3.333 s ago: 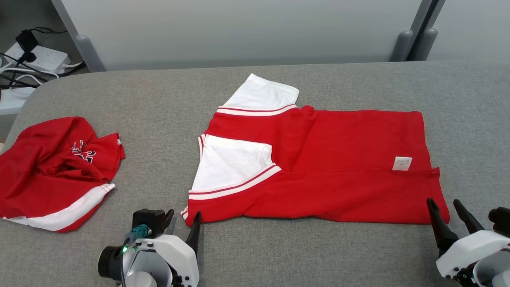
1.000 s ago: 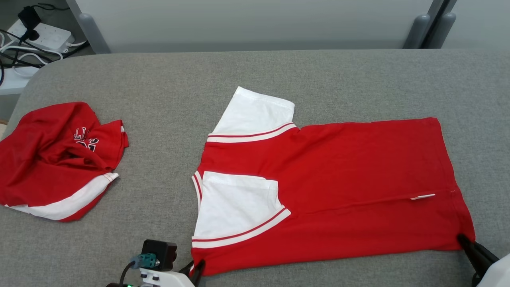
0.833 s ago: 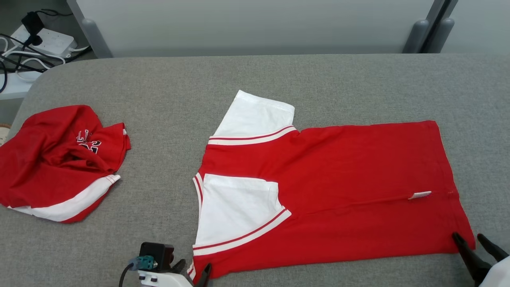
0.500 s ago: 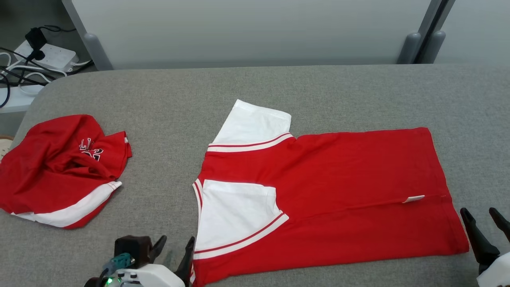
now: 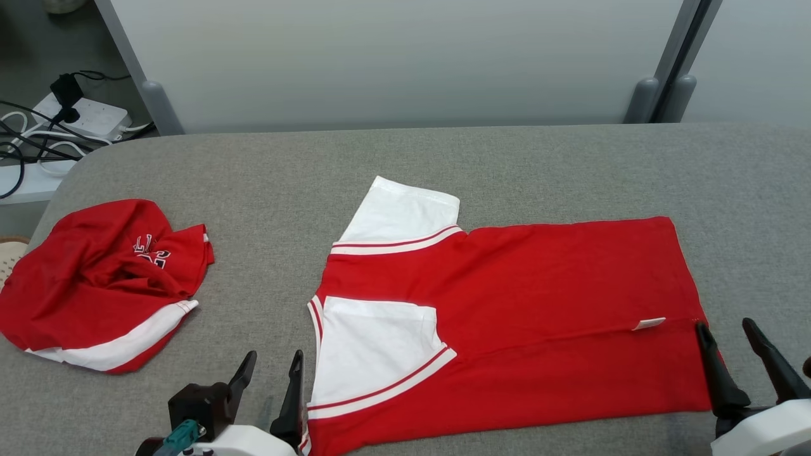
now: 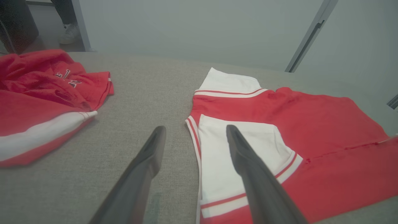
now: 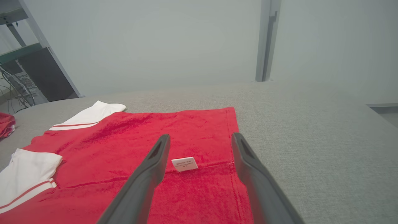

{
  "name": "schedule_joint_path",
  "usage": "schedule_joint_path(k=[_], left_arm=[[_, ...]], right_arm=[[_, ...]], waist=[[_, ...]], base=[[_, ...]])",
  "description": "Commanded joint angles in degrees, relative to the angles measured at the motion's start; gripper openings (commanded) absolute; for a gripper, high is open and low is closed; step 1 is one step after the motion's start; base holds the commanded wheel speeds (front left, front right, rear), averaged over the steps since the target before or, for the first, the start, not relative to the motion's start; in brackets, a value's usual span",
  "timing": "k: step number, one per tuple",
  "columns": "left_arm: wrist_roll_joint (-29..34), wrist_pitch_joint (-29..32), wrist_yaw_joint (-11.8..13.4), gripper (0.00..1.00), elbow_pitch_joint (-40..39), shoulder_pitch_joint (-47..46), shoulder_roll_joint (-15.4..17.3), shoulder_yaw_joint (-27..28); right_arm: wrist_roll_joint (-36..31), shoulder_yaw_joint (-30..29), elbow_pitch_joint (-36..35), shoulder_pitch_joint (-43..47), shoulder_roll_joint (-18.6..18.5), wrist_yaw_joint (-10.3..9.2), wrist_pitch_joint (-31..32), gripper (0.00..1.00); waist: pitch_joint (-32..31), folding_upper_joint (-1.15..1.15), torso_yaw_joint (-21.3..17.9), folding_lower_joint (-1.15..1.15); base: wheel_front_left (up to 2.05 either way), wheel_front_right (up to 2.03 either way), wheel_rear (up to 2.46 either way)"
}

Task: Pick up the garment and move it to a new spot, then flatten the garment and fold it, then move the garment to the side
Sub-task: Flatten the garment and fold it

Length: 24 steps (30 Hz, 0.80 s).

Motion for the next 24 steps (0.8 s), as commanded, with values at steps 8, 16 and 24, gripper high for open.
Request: schedule_joint_path(k=[8,16,24], left_arm=[[-0.02,-2.21,-1.1,1.0,1.14,-3.34,-0.57,1.27],[0.09,-3.26,-1.21,1.0,0.95,-3.42,-0.51,1.15],[0.1,-4.38,-1.28,1.0,1.17,-4.51,-0.64,1.32]], right_arm=[[-2.5,1.69,-2.83,1.24,0.99,0.08,-0.47,1.0],[-2.89,1.5,-3.6,2.47,1.32,0.08,-2.07,1.0],[-2.38,1.35,-3.01,2.23,1.6,0.08,-3.52,1.0]], waist=[[-0.49,0.0,-0.54,0.0],[-0.95,0.0,-0.83,0.0],[-0.42,0.0,-1.16,0.0]], base=[[0.0,0.0,0.0],[0.0,0.0,0.0],[0.0,0.0,0.0]])
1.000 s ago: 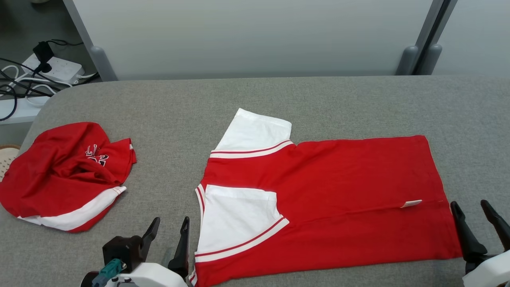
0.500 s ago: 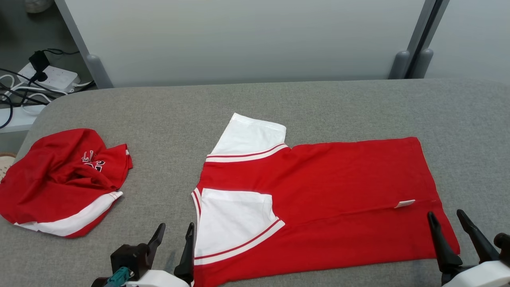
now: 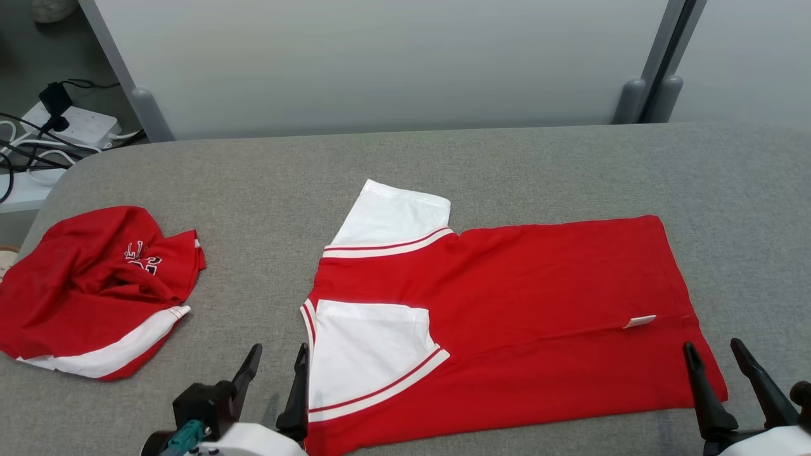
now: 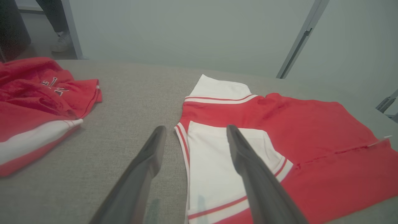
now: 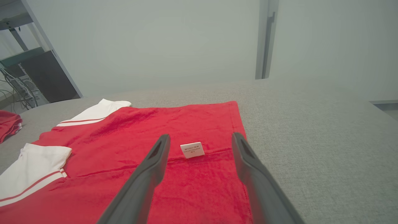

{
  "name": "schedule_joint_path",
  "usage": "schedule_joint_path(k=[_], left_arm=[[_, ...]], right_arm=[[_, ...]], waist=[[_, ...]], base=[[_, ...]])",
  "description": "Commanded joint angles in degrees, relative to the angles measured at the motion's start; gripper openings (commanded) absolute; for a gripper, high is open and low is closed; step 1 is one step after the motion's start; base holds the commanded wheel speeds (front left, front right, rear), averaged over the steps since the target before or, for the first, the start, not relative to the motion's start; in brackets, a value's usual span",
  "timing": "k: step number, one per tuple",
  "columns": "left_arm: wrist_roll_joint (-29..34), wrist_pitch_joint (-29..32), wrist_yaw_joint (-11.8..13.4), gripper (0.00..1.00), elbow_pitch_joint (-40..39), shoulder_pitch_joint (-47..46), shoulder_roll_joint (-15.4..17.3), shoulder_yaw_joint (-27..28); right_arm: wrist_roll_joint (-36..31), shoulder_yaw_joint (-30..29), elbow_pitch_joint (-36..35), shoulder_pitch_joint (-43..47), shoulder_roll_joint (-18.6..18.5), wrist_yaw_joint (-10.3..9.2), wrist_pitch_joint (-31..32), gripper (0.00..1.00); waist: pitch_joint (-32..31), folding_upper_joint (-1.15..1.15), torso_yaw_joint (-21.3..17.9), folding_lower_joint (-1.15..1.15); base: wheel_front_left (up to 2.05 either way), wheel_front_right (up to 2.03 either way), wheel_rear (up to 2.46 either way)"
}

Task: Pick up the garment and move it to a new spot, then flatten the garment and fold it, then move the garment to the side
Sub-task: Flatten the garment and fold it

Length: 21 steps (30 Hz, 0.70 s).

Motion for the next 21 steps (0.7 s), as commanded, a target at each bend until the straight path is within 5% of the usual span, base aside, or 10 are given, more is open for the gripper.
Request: schedule_joint_path(k=[1,21], left_arm=[[0.17,-0.66,-0.4,1.0,-1.21,-4.08,0.5,2.03],[-0.18,3.88,-6.02,1.0,10.35,-28.32,-2.32,0.78]], right_arm=[[0.08,1.18,-1.11,-1.49,-1.27,0.08,-0.8,1.0],[9.62,6.63,7.66,-20.13,-7.3,0.08,4.34,1.0]], waist=[[0.21,0.0,0.01,0.0],[11.65,0.0,-2.15,0.0]], base=[[0.0,0.0,0.0],[0.0,0.0,0.0]])
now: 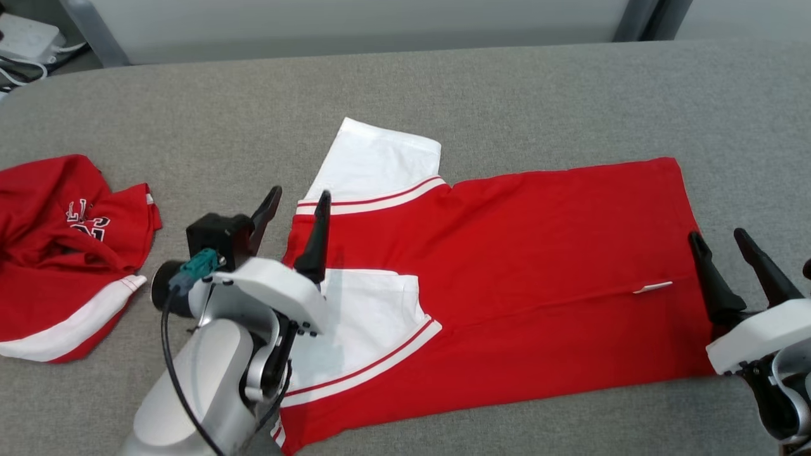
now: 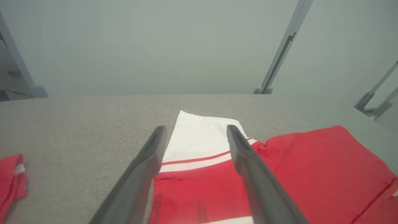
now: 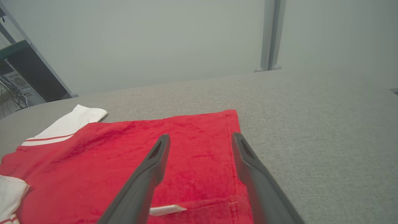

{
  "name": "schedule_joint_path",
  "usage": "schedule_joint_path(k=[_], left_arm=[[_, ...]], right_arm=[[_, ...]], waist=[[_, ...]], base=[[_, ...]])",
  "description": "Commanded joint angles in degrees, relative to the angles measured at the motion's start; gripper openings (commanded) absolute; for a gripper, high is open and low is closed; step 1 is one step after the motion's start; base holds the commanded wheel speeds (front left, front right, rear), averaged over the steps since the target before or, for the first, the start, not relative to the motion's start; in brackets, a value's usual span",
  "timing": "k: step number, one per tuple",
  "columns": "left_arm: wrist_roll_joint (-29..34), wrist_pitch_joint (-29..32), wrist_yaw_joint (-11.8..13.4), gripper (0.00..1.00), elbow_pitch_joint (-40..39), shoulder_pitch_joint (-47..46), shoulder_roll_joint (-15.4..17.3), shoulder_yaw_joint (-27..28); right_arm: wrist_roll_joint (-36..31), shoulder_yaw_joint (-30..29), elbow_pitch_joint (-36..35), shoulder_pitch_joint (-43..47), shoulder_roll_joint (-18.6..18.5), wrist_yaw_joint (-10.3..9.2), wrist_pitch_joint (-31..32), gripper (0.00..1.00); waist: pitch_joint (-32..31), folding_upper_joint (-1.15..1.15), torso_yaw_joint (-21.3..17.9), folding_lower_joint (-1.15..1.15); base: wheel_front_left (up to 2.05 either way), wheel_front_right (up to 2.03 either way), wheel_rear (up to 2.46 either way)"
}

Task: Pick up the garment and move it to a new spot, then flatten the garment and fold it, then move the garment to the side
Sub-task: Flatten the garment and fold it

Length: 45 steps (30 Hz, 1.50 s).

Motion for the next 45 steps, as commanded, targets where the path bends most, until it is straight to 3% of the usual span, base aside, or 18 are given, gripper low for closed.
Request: schedule_joint_path(k=[1,21,33,45], left_arm=[[-0.21,0.39,-0.95,1.0,0.65,-5.41,0.12,1.59],[-1.1,5.76,-6.72,1.0,28.54,-33.72,-4.01,0.92],[1.76,7.65,-6.52,1.0,44.58,-43.56,-3.09,-1.82],[1.48,8.05,-7.82,1.0,52.2,-47.55,-2.98,-2.53]], right_arm=[[0.91,1.68,-0.32,-2.05,-1.99,0.08,-0.08,1.0],[3.4,6.53,-1.38,-6.99,-5.02,0.08,-2.71,1.0],[4.0,8.03,-2.4,-8.44,-5.1,0.08,-3.59,1.0],[4.33,8.76,-1.71,-9.11,-5.21,0.08,-4.26,1.0]], waist=[[2.18,0.0,-0.58,0.0],[12.65,0.0,-5.58,0.0],[15.76,0.0,-8.59,0.0],[16.98,0.0,-9.76,0.0]], base=[[0.0,0.0,0.0],[0.0,0.0,0.0],[0.0,0.0,0.0],[0.0,0.0,0.0]])
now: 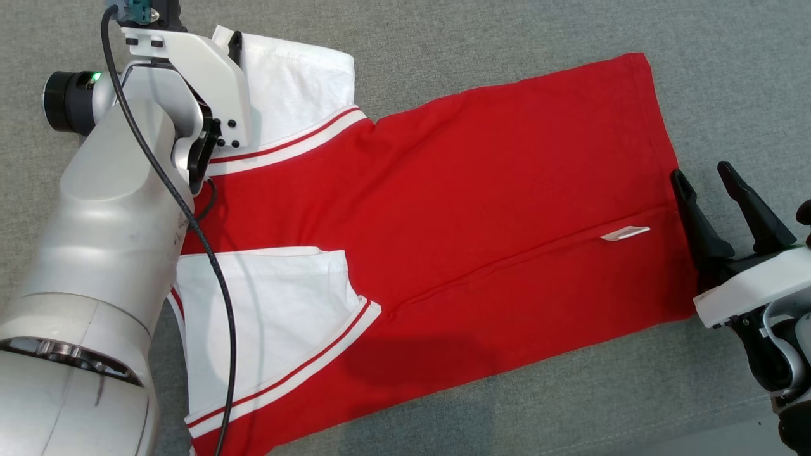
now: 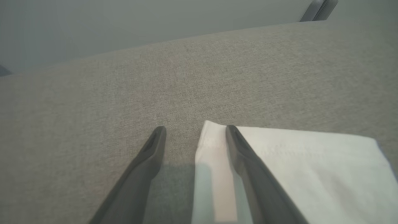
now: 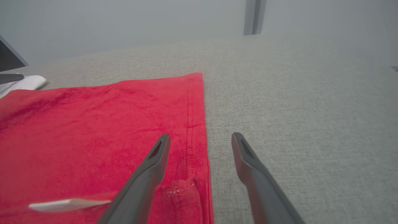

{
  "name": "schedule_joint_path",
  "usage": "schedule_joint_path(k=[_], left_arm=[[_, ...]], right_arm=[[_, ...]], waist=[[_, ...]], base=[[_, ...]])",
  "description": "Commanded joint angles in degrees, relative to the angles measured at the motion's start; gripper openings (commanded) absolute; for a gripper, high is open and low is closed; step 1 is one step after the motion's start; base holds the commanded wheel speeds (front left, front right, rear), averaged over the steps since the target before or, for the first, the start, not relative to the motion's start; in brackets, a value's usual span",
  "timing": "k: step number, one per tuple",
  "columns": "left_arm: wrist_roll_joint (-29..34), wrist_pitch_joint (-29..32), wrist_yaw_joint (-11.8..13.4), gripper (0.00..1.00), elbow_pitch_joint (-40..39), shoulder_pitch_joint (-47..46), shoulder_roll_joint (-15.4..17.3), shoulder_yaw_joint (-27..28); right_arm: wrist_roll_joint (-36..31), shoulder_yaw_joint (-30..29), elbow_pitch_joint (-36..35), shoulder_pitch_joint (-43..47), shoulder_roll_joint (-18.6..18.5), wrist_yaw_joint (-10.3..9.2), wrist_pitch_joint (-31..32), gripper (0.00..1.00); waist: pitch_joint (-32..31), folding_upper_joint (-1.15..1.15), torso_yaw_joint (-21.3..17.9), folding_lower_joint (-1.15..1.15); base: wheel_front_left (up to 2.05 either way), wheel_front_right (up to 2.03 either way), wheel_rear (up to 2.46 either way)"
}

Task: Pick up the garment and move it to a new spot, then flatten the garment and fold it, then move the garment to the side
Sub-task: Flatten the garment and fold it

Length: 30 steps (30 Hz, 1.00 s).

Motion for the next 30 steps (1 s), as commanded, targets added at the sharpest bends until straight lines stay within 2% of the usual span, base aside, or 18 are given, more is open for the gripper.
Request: schedule_joint_path(k=[1,2,3,12,18,23,30], left_arm=[[0.0,-0.39,-0.64,1.0,-0.37,-2.38,1.61,0.46],[0.1,-0.35,-1.18,0.38,0.13,-2.89,1.45,0.1],[0.1,-0.29,-1.57,0.0,0.33,-3.1,1.3,-0.08],[-0.74,0.05,-4.53,0.0,1.25,-3.92,-0.29,-0.73],[-2.62,-0.69,-6.82,0.0,0.65,-4.91,-1.15,-0.04],[-4.68,0.03,-8.29,0.0,-0.47,-6.17,-1.48,0.76],[-6.21,1.23,-9.14,0.0,-2.76,-7.41,-1.65,0.38]], right_arm=[[0.51,0.74,-0.85,0.05,-1.36,0.09,-0.82,1.0],[0.44,0.73,-0.72,-0.16,-1.41,0.09,-0.98,1.0],[0.5,0.68,-0.62,-0.25,-1.41,0.09,-1.09,1.0],[0.63,0.38,0.2,-1.14,-1.59,0.09,-1.3,1.0],[2.9,0.33,-0.12,-3.93,-2.46,0.09,1.3,1.0],[8.5,0.36,0.45,-8.43,-4.37,0.09,8.27,1.0],[17.68,2.07,3.52,-16.64,-7.06,0.09,21.51,1.0]], waist=[[0.19,0.0,-0.1,0.0],[0.38,0.0,-0.12,0.0],[0.42,0.0,-0.09,0.0],[0.22,0.0,0.66,0.0],[0.02,0.0,1.67,0.0],[0.32,0.0,2.65,0.0],[1.14,0.0,3.8,0.0]], base=[[0.0,0.0,0.0],[0.0,0.0,0.0],[0.0,0.0,0.0],[0.0,0.0,0.0],[0.0,0.0,0.0],[0.0,0.0,0.0],[0.0,0.0,0.0]])
